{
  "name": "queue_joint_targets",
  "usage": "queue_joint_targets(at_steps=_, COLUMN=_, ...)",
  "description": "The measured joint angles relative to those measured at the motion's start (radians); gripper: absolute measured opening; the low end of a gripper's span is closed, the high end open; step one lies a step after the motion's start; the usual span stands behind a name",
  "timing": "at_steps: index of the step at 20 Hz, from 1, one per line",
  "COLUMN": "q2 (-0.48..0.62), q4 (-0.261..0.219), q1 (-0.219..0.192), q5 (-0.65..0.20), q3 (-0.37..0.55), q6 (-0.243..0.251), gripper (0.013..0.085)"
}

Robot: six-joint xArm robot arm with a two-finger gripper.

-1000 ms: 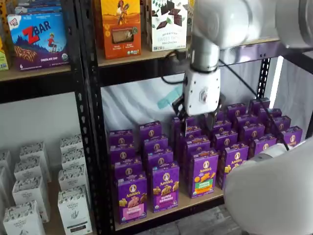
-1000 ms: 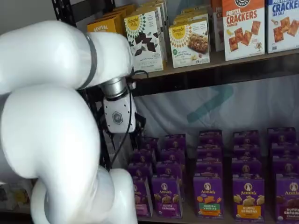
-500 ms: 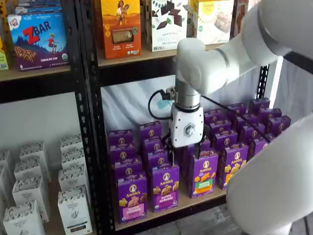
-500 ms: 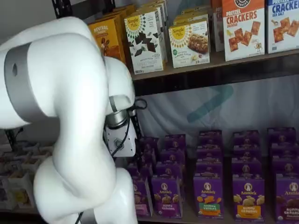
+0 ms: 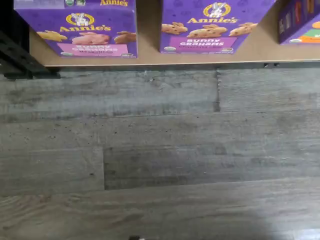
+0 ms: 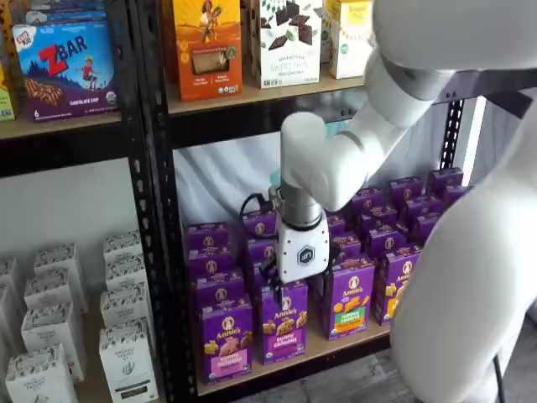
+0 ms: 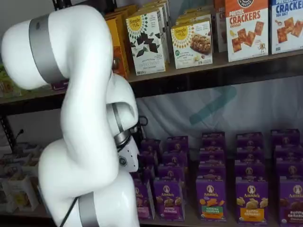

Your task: Pick up the purple box with a pink patch in the middle, on the bottom shelf, the first box from the left

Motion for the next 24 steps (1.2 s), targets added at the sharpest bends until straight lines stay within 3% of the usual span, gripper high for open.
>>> queue_joint_targets(at_steps=8, q2=0.198, q4=-0.096, q1=0.018, q5=-0.151, q3=-0.081, q6=0.114, gripper=0.0850)
queue_joint_targets(at_steps=12, q2=0.294, q4=-0.079, q1=0.030, q5=-0.177, q3=-0.146, q6=0.112, gripper=0.0850)
queue_joint_targets(at_steps=16, q2=0.386, q4=-0.121, q1=0.033, q5=-0.188, q3=-0.223, q6=0.157, gripper=0.0850)
queue_joint_targets(at_steps=24, q2=0.567, q4=-0.049, q1=0.026, q5=-0.206, q3=-0.392, q6=0.083, gripper=0.0850)
